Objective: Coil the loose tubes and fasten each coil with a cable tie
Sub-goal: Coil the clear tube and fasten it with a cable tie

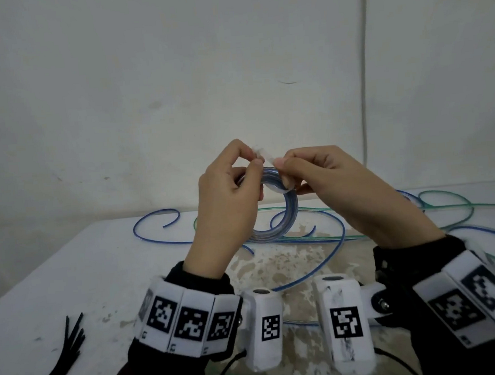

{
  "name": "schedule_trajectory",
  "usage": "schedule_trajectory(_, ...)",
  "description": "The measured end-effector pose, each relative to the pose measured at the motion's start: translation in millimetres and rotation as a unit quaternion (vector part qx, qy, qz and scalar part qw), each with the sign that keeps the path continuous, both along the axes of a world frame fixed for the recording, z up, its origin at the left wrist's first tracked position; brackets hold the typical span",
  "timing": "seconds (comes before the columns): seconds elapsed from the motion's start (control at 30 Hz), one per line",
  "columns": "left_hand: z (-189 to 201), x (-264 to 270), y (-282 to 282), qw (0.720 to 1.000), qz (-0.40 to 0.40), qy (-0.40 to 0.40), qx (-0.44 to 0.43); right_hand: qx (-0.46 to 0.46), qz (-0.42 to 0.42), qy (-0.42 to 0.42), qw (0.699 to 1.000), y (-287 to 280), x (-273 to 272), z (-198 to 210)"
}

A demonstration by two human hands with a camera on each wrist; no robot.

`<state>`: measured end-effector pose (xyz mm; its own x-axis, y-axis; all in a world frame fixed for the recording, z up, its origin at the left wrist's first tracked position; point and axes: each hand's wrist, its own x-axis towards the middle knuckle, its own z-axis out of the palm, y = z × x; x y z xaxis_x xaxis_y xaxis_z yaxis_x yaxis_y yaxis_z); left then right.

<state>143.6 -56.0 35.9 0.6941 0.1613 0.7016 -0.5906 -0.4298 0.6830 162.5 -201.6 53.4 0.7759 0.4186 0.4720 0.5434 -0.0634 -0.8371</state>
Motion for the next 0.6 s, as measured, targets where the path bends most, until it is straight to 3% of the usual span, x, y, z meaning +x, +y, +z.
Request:
schedule_trajectory(0.2,-2.6,-0.4,-1.6,0.995,0.029,-0.066,0.069,0.028,-0.006,-0.006,1.000,4.4,-2.4,-1.4)
schedule_trajectory(0.6,-0.4,-1.5,0.6,0.990,0.008,-0.083,0.111,0.051,-0.046,-0.042,0.997,8.3,-5.7,-1.5)
